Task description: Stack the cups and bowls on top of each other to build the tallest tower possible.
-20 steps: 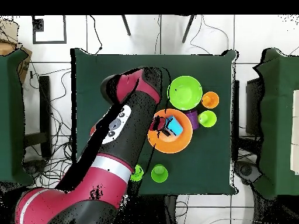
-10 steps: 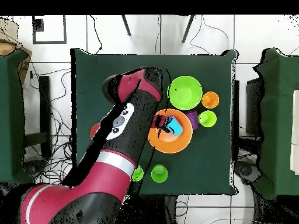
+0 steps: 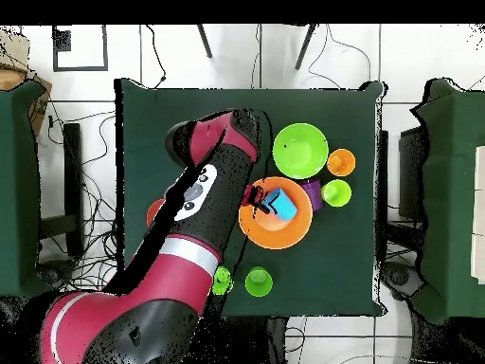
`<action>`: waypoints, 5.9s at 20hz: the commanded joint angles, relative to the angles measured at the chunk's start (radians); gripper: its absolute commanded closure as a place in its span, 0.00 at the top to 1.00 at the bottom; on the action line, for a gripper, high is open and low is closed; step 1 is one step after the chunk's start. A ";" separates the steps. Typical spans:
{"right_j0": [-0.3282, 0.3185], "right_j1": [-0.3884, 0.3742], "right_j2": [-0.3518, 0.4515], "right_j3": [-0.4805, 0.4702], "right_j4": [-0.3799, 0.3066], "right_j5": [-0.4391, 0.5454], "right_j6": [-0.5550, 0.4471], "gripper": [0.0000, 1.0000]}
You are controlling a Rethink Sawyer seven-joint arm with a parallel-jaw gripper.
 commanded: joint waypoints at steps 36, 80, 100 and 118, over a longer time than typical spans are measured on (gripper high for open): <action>-0.046 0.036 0.164 -0.124 0.017 -0.137 -0.033 1.00; -0.063 0.003 0.167 -0.076 -0.048 -0.256 -0.164 1.00; -0.054 -0.011 0.139 -0.057 -0.085 -0.242 -0.155 1.00; -0.051 -0.002 0.122 -0.059 -0.114 -0.193 -0.141 1.00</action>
